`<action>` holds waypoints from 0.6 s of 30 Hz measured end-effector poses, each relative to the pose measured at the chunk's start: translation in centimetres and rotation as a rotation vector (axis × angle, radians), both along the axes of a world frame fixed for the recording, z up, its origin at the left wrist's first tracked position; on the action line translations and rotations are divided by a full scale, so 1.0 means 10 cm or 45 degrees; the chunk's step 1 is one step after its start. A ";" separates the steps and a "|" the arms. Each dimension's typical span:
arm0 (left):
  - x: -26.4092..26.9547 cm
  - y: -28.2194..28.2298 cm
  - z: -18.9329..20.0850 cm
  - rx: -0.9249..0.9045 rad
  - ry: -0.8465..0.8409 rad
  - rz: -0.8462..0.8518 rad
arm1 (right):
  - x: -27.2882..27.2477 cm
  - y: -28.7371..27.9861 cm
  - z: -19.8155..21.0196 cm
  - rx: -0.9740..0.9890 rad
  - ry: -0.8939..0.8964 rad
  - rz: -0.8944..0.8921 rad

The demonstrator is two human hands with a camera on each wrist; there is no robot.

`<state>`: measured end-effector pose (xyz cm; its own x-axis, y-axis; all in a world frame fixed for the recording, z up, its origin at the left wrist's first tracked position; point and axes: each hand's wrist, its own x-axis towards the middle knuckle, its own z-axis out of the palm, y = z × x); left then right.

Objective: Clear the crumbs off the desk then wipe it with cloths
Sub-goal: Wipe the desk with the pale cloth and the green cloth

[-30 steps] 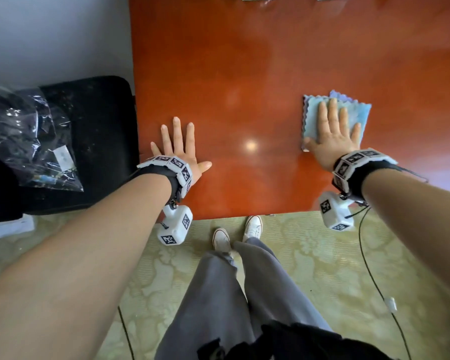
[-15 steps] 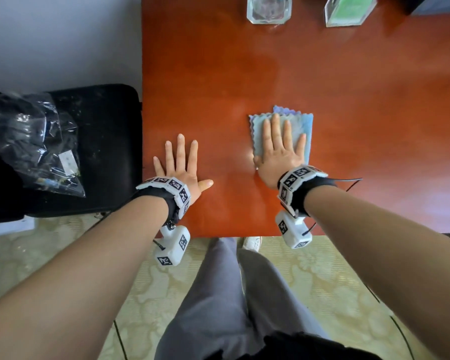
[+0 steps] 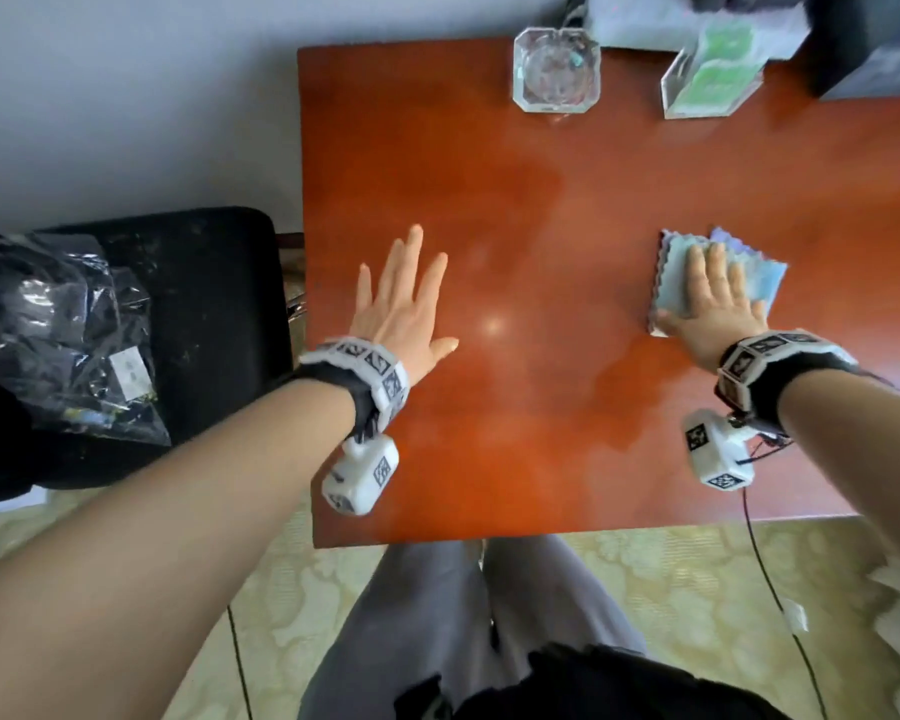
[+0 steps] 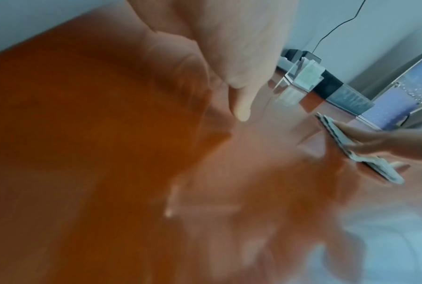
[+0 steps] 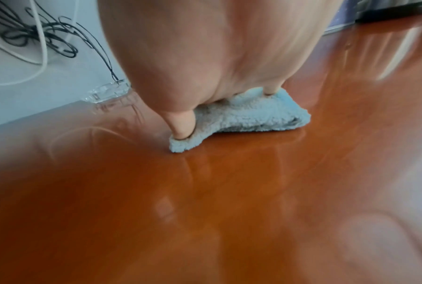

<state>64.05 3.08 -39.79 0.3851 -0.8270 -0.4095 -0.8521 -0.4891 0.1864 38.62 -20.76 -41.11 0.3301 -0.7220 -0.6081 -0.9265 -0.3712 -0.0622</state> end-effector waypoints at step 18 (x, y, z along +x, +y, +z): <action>0.45 -0.60 -0.19 0.420 -0.033 -0.013 | 1.70 0.85 -0.04 0.086 -0.201 0.592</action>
<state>68.56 -2.90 -41.68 0.3909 -0.6553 -0.6463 -0.8598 -0.5107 -0.0022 55.63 -12.27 -41.49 0.6996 -0.4370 -0.5654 -0.6412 -0.7332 -0.2266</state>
